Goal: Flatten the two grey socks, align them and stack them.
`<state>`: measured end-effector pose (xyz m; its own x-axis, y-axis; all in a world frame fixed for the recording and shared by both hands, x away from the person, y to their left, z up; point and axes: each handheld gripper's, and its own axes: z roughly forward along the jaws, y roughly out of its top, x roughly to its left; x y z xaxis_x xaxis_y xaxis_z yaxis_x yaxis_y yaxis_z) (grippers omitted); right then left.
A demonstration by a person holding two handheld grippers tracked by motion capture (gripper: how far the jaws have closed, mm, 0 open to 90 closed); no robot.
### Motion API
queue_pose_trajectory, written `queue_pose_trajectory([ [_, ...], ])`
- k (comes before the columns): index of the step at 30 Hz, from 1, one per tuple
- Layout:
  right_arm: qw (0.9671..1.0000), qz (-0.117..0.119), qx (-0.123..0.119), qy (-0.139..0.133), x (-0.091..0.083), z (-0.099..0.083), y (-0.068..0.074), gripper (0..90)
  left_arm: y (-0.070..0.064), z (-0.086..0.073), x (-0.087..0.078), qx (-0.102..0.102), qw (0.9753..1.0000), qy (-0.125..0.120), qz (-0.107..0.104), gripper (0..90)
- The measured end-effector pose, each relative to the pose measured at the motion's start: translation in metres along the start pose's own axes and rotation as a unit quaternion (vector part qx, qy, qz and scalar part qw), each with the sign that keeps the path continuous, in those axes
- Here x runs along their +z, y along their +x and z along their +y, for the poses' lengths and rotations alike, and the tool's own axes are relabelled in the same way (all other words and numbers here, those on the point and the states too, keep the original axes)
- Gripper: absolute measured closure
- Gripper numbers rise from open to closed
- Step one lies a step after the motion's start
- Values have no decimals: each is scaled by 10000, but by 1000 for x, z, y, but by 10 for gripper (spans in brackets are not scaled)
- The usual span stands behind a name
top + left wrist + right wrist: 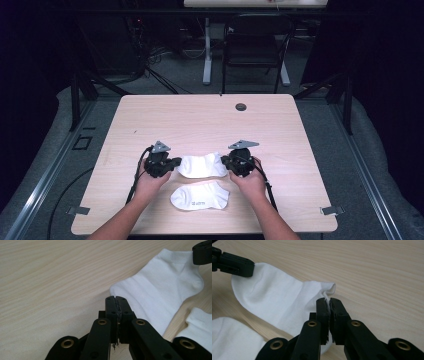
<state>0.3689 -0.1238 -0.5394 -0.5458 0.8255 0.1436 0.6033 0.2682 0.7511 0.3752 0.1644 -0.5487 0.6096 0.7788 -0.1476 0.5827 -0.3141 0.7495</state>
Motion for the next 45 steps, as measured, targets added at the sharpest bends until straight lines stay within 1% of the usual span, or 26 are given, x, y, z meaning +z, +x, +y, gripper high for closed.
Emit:
queue_pose_trajectory([
  [5,9999,93,-64,-27,-6,3,6,862,-3,0,-7,58,10000,-35,-56,895],
  [9,9998,132,-157,-67,-11,4,12,863,-5,0,-15,62,9999,-97,-45,895],
  [11,9996,136,-219,-71,-15,5,14,863,-6,0,-19,78,9999,-119,-85,895],
  [12,9996,156,-205,-106,-16,5,16,863,-7,-1,-21,82,9998,-145,-99,895],
  [17,9994,237,-245,-114,-25,4,21,863,-11,-5,-29,88,9996,-196,-171,895],
  [18,9993,253,-252,-120,-26,4,22,863,-13,-6,-31,58,9995,-215,-218,895],
  [20,9992,275,-273,-124,-29,2,24,863,-16,-9,-35,55,9993,-248,-270,895],
  [22,9990,300,-323,-103,-32,0,27,862,-19,-12,-39,96,9992,-253,-298,895],
  [23,9989,326,-300,-135,-34,-1,28,863,-20,-13,-41,150,9991,-255,-309,895],
  [26,9987,347,-336,-162,-38,-4,31,863,-23,-14,-46,176,9988,-291,-352,895],
  [29,9985,385,-350,-159,-41,-7,34,863,-24,-17,-50,158,9988,-302,-355,895],
  [31,9984,384,-386,-153,-43,-10,36,863,-26,-20,-52,127,9988,-269,-394,895],
  [32,9983,406,-390,-161,-43,-11,38,863,-26,-21,-53,148,9987,-288,-393,895],
  [35,9982,413,-412,-162,-46,-16,41,863,-28,-27,-55,101,9986,-299,-434,895],
  [36,9980,416,-438,-183,-47,-18,42,863,-28,-28,-56,125,9986,-279,-440,895],
  [39,9979,475,-406,-182,-51,-22,45,863,-30,-32,-60,158,9986,-268,-427,895],
  [41,9977,496,-423,-175,-53,-25,47,863,-32,-34,-62,125,9986,-241,-458,895],
  [44,9975,517,-464,-120,-57,-30,48,863,-35,-37,-66,194,9984,-223,-490,895],
  [45,9976,515,-457,-111,-58,-31,49,863,-36,-38,-67,189,9984,-229,-480,895],
])
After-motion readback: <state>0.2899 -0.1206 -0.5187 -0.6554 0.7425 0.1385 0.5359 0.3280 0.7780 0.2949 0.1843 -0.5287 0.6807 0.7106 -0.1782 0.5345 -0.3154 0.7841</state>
